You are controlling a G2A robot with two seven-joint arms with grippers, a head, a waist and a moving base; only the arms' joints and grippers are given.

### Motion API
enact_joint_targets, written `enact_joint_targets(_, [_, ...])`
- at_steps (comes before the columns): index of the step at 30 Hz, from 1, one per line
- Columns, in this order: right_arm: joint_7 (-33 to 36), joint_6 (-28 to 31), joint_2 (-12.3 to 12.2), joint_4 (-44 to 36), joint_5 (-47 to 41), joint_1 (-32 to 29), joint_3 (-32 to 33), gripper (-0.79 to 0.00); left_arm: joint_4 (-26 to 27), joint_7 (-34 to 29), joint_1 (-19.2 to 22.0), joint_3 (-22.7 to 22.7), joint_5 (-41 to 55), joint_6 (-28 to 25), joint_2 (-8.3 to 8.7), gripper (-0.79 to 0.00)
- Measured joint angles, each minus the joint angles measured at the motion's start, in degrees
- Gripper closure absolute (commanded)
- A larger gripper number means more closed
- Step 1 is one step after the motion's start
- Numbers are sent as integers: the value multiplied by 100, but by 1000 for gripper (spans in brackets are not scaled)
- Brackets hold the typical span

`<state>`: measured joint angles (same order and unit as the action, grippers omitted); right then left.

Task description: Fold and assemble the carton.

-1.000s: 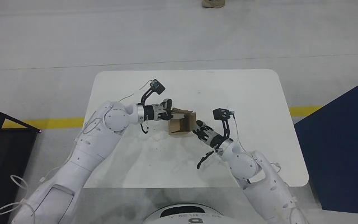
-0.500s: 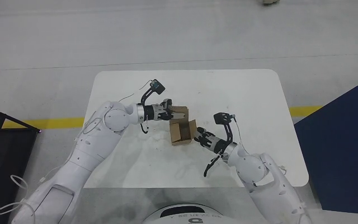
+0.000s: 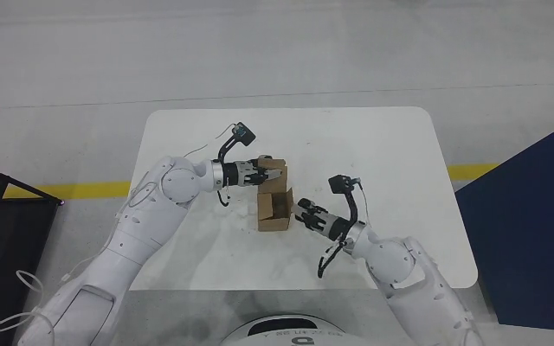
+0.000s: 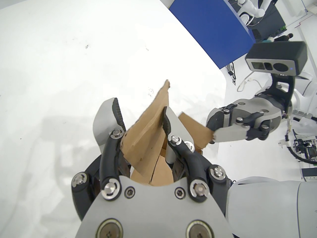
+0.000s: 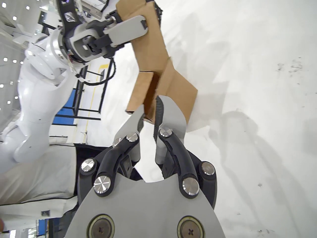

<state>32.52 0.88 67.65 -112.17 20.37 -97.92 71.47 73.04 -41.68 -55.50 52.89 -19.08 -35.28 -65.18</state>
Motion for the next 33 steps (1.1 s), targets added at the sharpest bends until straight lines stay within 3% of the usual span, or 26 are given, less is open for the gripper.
enact_joint_targets(1, [-202,-17,15,24,-377,-25,124,-573,0,0,0,0,0,0,0,-499])
enact_joint_targets(2, [-400,-47,30,43,-701,-49,219,-573,0,0,0,0,0,0,0,-499])
enact_joint_targets(4, [-832,-88,59,104,-1432,-110,426,-379,0,0,0,0,0,0,0,-477])
enact_joint_targets(7, [-1135,-348,51,237,-1730,-145,546,-366,0,0,0,0,0,0,0,-465])
enact_joint_targets(13, [-668,-708,32,408,-353,63,38,-354,0,0,0,0,0,0,0,-459])
enact_joint_targets(17, [-486,-813,43,486,-176,212,-183,-336,0,0,0,0,0,0,0,-453])
enact_joint_targets(33, [-108,-644,43,604,123,518,-584,-382,0,0,0,0,0,0,0,-385])
